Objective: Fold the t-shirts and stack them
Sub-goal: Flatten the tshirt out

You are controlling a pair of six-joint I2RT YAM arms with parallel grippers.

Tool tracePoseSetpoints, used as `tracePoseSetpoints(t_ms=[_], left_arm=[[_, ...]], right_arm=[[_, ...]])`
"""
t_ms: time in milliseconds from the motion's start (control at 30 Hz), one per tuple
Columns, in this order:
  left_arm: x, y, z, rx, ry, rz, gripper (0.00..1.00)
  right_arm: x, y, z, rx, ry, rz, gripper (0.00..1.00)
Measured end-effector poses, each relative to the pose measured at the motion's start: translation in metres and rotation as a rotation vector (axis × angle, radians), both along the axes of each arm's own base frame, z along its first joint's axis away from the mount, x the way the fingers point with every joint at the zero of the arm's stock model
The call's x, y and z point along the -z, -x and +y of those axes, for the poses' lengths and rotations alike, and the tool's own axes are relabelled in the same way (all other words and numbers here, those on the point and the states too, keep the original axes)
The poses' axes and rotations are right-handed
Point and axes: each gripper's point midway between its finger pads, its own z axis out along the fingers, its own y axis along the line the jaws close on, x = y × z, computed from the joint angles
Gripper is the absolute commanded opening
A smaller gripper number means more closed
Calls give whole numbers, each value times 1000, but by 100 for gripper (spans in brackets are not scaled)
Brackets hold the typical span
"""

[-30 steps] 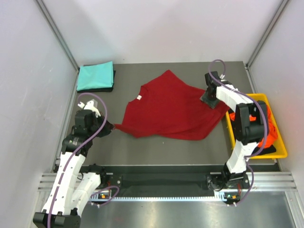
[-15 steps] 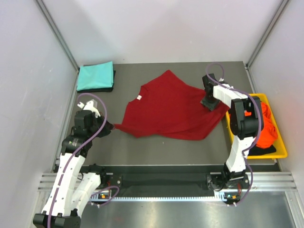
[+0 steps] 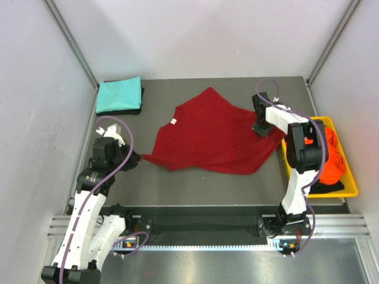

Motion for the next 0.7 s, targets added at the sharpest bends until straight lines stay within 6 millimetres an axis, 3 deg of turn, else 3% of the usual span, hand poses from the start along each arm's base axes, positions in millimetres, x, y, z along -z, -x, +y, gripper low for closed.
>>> tracePoseSetpoints(t_ms=[167, 300, 533, 633, 700], left_arm=[[2, -2, 2, -19, 2, 10, 0], [4, -6, 1, -30, 15, 25, 0], [-2, -11, 0, -33, 17, 12, 0], [-23, -21, 0, -42, 22, -24, 0], [-49, -31, 0, -53, 30, -65, 0]], right_arm=[[-4, -6, 3, -58, -3, -20, 0], [-24, -10, 4, -105, -6, -58, 0], [-109, -9, 10, -223, -27, -253, 0], [-155, -3, 15, -284, -44, -360, 0], [-186, 5, 18, -320, -56, -435, 0]])
